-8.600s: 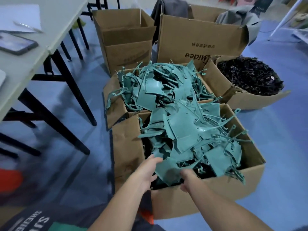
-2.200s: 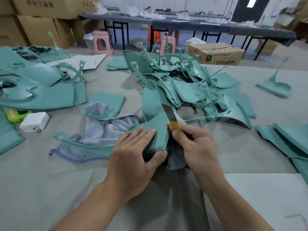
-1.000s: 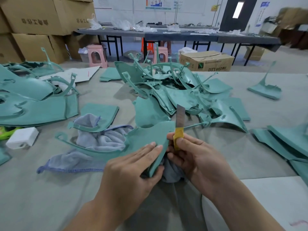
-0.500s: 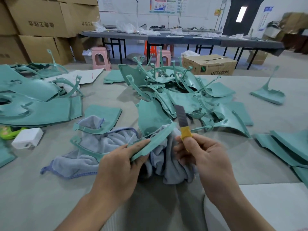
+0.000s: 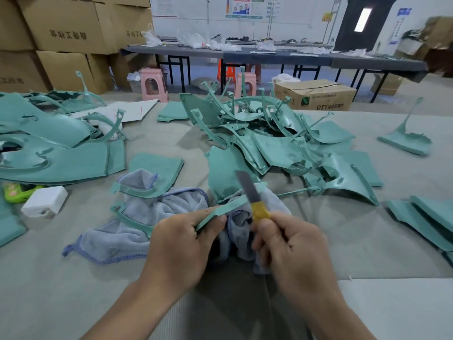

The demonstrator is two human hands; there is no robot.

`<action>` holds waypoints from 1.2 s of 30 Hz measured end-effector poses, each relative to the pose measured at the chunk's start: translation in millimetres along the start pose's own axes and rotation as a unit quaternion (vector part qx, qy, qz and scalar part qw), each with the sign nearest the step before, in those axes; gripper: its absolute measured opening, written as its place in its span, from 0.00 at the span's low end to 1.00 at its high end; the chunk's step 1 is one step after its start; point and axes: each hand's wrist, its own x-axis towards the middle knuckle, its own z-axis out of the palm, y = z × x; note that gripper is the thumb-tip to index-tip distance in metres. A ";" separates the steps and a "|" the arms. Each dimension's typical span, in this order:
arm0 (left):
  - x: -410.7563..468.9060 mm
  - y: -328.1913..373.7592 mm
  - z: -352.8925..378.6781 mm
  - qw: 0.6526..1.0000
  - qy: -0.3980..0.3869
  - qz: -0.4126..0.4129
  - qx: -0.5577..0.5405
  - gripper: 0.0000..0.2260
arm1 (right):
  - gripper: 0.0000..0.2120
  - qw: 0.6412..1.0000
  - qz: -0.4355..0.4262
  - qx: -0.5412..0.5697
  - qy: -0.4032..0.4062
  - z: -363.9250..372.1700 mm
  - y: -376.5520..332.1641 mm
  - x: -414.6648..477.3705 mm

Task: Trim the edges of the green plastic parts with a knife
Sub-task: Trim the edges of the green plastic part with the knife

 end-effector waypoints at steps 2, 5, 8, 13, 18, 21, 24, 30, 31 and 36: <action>-0.4 -2.7 0.2 1.000 -0.006 -0.003 -0.008 0.16 | 0.18 0.998 -0.033 -0.011 -0.052 4.0 -7.0 -6.4; 1.0 -2.5 -0.2 1.000 -0.003 -0.003 0.000 0.16 | 0.18 0.996 -0.019 -0.090 -0.001 0.1 -3.1 0.7; 0.9 -2.1 -0.6 1.000 -0.006 0.001 -0.001 0.15 | 0.19 0.988 0.034 -0.140 0.050 -12.5 2.7 11.9; 1.9 -2.7 0.3 1.000 -0.002 0.008 -0.001 0.15 | 0.17 0.996 -0.036 -0.016 -0.085 -5.5 -4.3 -3.6; 1.1 -3.9 -0.5 1.000 -0.014 0.001 0.005 0.10 | 0.12 0.993 0.068 -0.099 0.012 -10.6 13.0 15.4; 2.0 -2.7 -0.2 1.000 -0.013 0.001 0.009 0.13 | 0.12 0.996 0.077 -0.039 0.011 -14.5 12.5 17.2; 2.2 -2.3 0.6 1.000 -0.009 -0.001 0.002 0.16 | 0.19 0.996 0.000 -0.001 -0.085 -6.3 0.2 2.5; 1.3 -2.5 0.4 1.000 -0.004 0.012 -0.003 0.14 | 0.16 0.991 0.095 -0.096 -0.012 -14.6 13.7 17.2; 1.1 -2.6 -0.1 1.000 -0.004 0.013 -0.004 0.14 | 0.16 0.993 0.102 -0.064 -0.009 -15.7 13.9 18.2; 0.4 -2.6 0.8 1.000 -0.008 0.003 -0.005 0.14 | 0.19 0.991 0.000 -0.016 -0.131 -5.5 -0.7 0.0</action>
